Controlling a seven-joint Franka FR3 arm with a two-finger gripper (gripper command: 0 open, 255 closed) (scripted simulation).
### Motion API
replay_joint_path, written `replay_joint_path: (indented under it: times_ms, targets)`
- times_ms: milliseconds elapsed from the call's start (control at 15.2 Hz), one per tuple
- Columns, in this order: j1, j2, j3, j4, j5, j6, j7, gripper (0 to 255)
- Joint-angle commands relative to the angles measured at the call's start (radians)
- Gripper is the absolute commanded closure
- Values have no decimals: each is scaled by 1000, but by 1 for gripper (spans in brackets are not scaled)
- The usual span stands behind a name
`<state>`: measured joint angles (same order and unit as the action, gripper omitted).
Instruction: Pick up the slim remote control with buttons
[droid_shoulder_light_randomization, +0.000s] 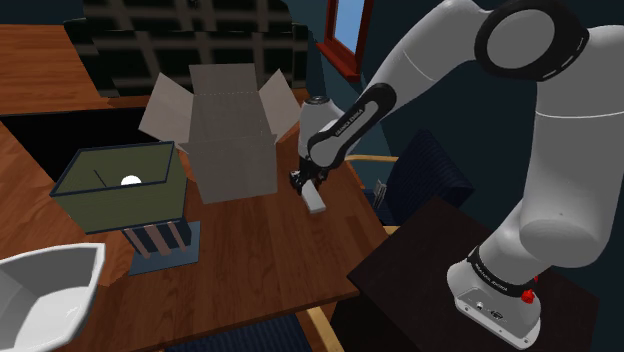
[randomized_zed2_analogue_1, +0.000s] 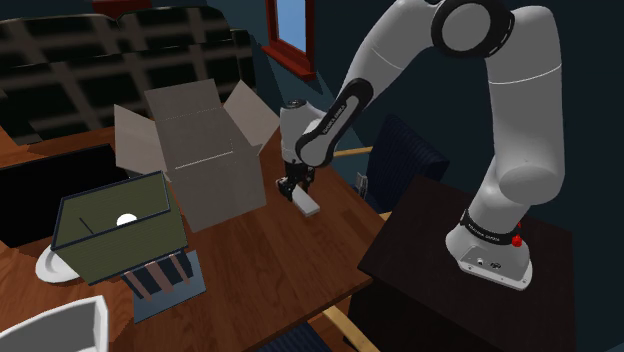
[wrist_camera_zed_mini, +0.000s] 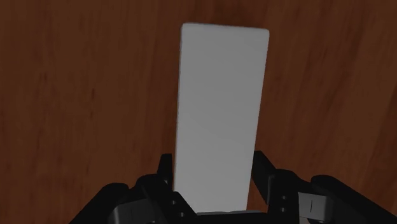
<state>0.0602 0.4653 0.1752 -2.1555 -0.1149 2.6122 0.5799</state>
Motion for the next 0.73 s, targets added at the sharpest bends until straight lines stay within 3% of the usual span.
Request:
replay_joint_path:
  times_ms: [0, 660]
  targets:
    - [-4, -25, 6, -4, 7, -21, -4, 255]
    - [-18, -118, 25, -9, 35, -108, -22, 255]
